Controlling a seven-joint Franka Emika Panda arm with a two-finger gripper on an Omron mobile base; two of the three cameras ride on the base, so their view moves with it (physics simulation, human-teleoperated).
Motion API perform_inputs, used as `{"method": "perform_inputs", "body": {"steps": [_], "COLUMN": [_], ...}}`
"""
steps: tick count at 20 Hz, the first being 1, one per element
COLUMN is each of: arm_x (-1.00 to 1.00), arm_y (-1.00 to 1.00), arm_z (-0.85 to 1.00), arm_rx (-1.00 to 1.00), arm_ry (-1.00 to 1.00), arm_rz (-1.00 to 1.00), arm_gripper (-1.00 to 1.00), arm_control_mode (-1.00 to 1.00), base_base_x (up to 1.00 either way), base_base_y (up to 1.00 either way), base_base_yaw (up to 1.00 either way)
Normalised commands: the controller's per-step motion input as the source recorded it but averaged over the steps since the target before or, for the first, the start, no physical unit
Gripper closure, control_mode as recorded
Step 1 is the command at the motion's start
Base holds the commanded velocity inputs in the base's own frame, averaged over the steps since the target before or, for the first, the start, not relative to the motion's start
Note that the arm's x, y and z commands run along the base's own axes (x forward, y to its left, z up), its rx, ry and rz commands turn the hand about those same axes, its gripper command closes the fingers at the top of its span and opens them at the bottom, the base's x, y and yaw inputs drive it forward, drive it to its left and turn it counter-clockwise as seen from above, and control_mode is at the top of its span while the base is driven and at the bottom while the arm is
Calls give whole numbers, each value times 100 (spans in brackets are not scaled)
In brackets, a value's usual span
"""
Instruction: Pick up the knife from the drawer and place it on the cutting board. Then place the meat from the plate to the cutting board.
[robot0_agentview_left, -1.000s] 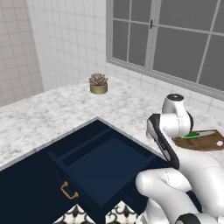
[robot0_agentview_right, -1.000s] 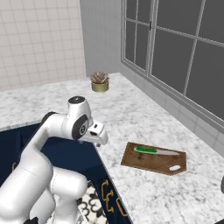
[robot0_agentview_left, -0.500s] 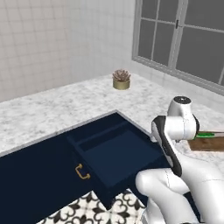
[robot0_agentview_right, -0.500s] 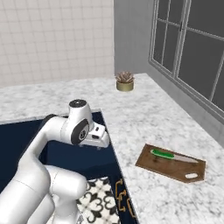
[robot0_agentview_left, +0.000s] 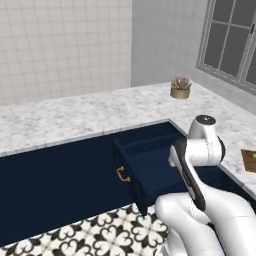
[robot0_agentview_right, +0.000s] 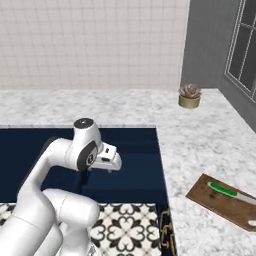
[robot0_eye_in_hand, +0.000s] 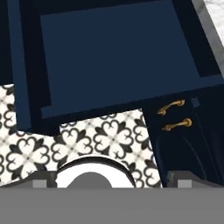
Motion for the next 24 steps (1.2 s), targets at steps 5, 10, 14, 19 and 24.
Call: {"method": "perform_inputs", "body": {"steps": [5, 10, 14, 19, 24], "arm_x": [0, 0, 0, 0, 0], "arm_y": [0, 0, 0, 0, 0], "arm_z": [0, 0, 0, 0, 0], "arm_rx": [0, 0, 0, 0, 0], "arm_ry": [0, 0, 0, 0, 0], "arm_rz": [0, 0, 0, 0, 0], "arm_gripper": [-100, -100, -100, -100, -100], "arm_control_mode": [100, 100, 100, 100, 100], "base_base_x": [-62, -70, -100, -100, -60], "base_base_y": [44, -3, -6, -10, -10], "base_base_yaw": [32, -2, -6, -19, -62]}}
